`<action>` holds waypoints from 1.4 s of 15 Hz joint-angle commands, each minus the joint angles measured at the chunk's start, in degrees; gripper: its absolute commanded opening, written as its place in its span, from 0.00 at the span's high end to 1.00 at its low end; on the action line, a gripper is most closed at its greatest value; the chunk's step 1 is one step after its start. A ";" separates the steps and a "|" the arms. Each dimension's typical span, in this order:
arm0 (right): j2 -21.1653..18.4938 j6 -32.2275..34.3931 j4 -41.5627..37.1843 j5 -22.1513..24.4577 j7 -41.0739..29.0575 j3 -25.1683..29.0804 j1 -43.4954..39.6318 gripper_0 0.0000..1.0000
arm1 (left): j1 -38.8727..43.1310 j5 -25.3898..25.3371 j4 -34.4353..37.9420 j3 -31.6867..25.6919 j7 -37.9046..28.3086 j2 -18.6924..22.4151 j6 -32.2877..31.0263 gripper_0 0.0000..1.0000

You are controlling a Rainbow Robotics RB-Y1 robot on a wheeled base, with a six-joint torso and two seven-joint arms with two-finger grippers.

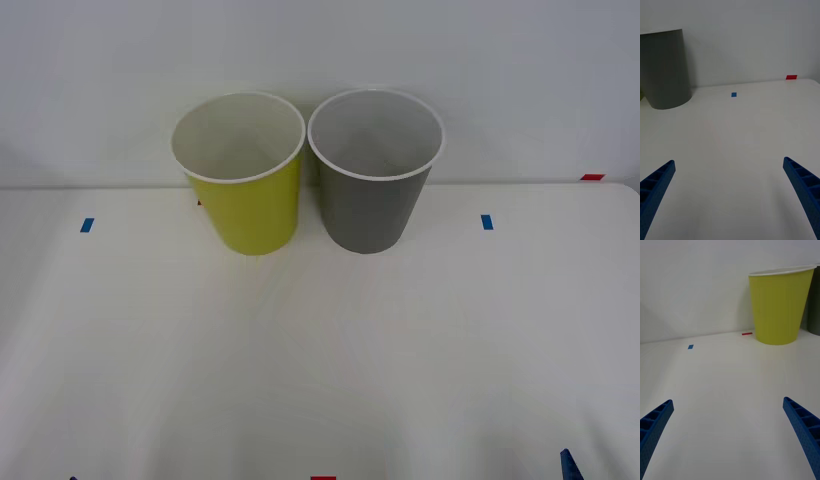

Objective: Put cans in the gray bin and PET bottles in the light green bin.

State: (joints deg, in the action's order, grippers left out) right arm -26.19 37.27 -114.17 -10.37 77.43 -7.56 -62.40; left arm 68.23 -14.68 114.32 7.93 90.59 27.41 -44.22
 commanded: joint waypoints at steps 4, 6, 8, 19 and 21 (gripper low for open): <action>0.00 0.00 0.00 0.00 0.00 0.00 0.00 0.00 | -0.02 0.01 0.02 -0.02 0.03 0.01 0.01 0.00; 0.00 0.00 0.00 0.00 0.00 0.00 0.00 0.00 | -0.02 0.01 0.02 -0.02 0.03 0.01 0.01 0.00; 0.00 0.00 0.00 0.00 0.00 0.00 0.00 0.00 | -0.02 0.01 0.02 -0.02 0.03 0.01 0.01 0.00; 0.00 0.00 0.00 0.00 0.00 0.00 0.00 0.00 | -0.02 0.01 0.02 -0.02 0.03 0.01 0.01 0.00; 0.00 0.00 0.00 0.00 0.00 0.00 0.00 0.00 | -0.02 0.01 0.02 -0.02 0.03 0.01 0.01 0.00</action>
